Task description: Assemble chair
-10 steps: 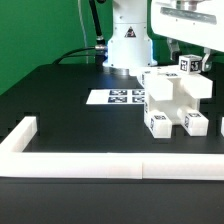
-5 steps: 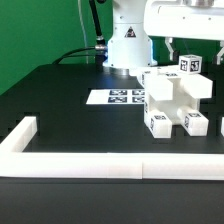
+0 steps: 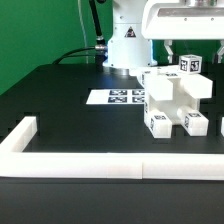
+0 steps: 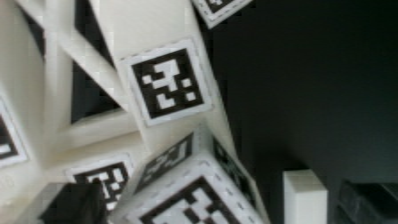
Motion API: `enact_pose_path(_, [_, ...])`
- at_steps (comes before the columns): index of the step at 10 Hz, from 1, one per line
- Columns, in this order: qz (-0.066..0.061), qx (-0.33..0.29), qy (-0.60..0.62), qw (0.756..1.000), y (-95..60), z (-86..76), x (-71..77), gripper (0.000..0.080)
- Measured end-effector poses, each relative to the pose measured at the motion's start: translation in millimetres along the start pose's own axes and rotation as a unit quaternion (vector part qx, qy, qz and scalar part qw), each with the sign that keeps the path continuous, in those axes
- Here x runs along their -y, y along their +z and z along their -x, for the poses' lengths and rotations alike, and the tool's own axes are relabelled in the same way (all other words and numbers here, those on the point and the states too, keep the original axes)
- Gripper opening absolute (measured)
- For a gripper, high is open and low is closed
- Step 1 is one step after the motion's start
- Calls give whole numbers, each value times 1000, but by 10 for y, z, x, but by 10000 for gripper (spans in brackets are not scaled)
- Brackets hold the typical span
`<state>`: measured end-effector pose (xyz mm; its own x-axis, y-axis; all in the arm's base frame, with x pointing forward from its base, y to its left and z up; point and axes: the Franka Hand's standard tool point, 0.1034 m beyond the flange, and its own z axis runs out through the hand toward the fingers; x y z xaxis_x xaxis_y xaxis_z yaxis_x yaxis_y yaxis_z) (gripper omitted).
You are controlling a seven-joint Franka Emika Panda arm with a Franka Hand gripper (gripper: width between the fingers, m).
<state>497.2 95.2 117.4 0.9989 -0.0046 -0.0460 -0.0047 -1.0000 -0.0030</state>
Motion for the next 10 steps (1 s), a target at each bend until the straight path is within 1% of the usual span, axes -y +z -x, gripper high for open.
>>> enact_pose_path(1, [0,0,-58,998,-2,10,3,649])
enact_pose_path(3, [0,-3,-127,992,-7,-2,-8,649])
enact_pose_path(4, [1,-3,-171,985,-8,-7,-25,649])
enact_pose_path(5, [3,-3,-194,981,-8,-8,-34,649])
enact_pose_path(6, [3,-3,-187,982,-5,-8,-37,649])
enact_pose_path(7, [3,-2,-186,982,1,-10,-54,562])
enact_pose_path(8, [3,-2,-186,983,1,-10,-54,426])
enact_pose_path(9, [3,-2,-186,983,2,-10,-55,426])
enact_pose_path(10, [3,-2,-186,983,1,-12,-55,285])
